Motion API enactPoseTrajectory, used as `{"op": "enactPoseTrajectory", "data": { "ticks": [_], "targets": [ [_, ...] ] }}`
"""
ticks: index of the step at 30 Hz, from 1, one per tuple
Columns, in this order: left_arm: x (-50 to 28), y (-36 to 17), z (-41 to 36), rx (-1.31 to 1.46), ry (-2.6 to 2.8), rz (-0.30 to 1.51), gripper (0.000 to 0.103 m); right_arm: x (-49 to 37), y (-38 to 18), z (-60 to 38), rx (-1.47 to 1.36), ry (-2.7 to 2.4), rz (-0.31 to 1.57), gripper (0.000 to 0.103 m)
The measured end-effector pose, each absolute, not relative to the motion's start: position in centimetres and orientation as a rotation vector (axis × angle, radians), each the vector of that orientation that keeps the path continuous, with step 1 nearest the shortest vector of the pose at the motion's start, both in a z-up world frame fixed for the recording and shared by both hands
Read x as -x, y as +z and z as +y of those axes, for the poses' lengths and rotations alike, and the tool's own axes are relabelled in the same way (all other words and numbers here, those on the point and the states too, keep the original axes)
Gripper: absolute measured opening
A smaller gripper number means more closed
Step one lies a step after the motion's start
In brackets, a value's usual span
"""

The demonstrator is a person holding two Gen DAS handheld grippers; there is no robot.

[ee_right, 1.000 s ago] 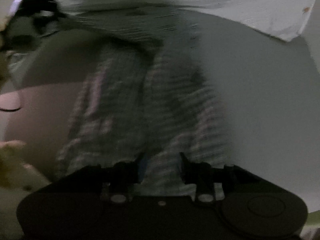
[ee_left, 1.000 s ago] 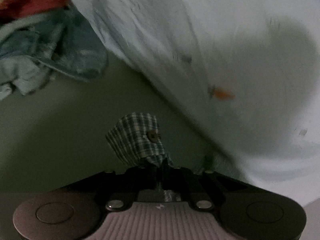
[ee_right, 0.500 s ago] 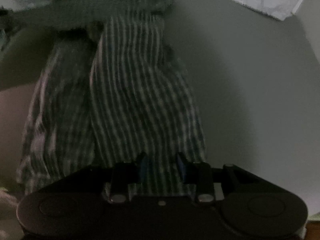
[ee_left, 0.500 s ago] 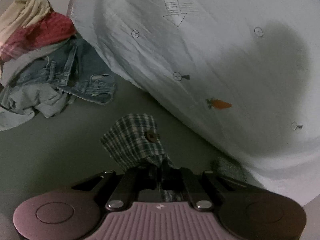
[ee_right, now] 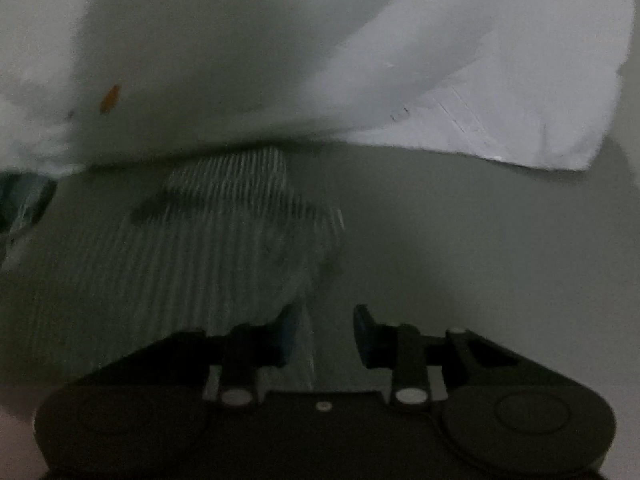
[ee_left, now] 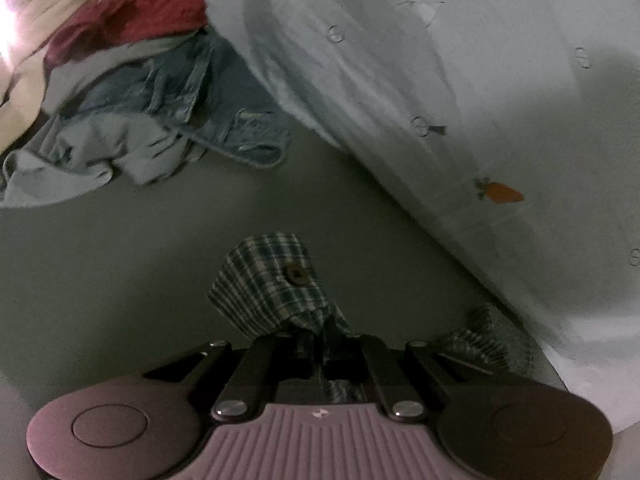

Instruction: Fold clothes

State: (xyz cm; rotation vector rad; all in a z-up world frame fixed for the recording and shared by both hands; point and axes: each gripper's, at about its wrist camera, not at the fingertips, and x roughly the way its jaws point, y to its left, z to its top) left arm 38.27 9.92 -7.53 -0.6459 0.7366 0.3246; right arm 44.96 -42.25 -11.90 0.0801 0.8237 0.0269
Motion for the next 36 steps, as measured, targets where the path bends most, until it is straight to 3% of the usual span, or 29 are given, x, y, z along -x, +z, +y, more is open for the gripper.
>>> {"op": "enactPoseTrajectory", "data": {
  "ticks": [3,5,6,7,8,9,10,19,21,23,24,26,27,32,36],
  "targets": [
    [-38.0,-7.7,10.0,0.634,0.332,0.746,0.004,-50.3,-13.2,-40.9,-0.075,0.099,0.802,0.037],
    [-38.1,-8.0,10.1,0.624,0.340,0.757,0.004,-52.8,-14.2,-39.7,-0.039,0.199,0.843,0.053],
    [-38.1,-8.2,10.1,0.625,0.343,0.763,0.004,-53.8,-15.0,-38.8,0.013,0.218,0.866,0.053],
    [-38.1,-8.4,10.1,0.628,0.345,0.767,0.004,-54.8,-15.9,-37.9,0.067,0.233,0.888,0.051],
    [-38.2,-8.5,10.2,0.632,0.347,0.770,0.004,-55.3,-16.8,-37.1,0.140,0.221,0.911,0.040],
    [-38.2,-8.7,10.2,0.636,0.350,0.774,0.004,-55.6,-17.7,-36.5,0.206,0.210,0.940,0.026],
    [-38.2,-8.8,10.2,0.638,0.351,0.775,0.004,-55.7,-18.0,-36.2,0.247,0.179,0.950,0.003],
    [-39.5,-7.9,9.8,0.595,0.344,0.743,0.004,-58.0,-10.9,-36.5,0.150,0.088,0.735,0.001],
    [-40.0,-8.8,9.8,0.578,0.364,0.774,0.004,-59.7,-13.2,-35.9,0.158,0.092,0.795,0.003],
    [-40.3,-9.8,10.3,0.594,0.375,0.805,0.004,-60.5,-15.6,-36.0,0.165,0.043,0.872,0.018],
    [-40.3,-10.1,10.6,0.605,0.375,0.812,0.004,-60.0,-15.9,-36.4,0.152,0.017,0.886,0.020],
    [-40.1,-10.3,11.0,0.611,0.365,0.810,0.004,-57.5,-14.8,-38.1,0.060,0.005,0.852,0.040],
    [-40.1,-10.3,11.1,0.609,0.363,0.808,0.004,-56.0,-14.1,-39.0,0.021,0.002,0.837,0.044],
    [-40.0,-10.6,11.1,0.613,0.356,0.805,0.004,-45.0,-11.7,-40.8,0.120,-0.071,0.818,0.045],
    [-40.1,-10.4,11.0,0.602,0.349,0.805,0.004,-35.3,-11.1,-39.9,0.132,-0.068,0.905,0.045]
  ]
}}
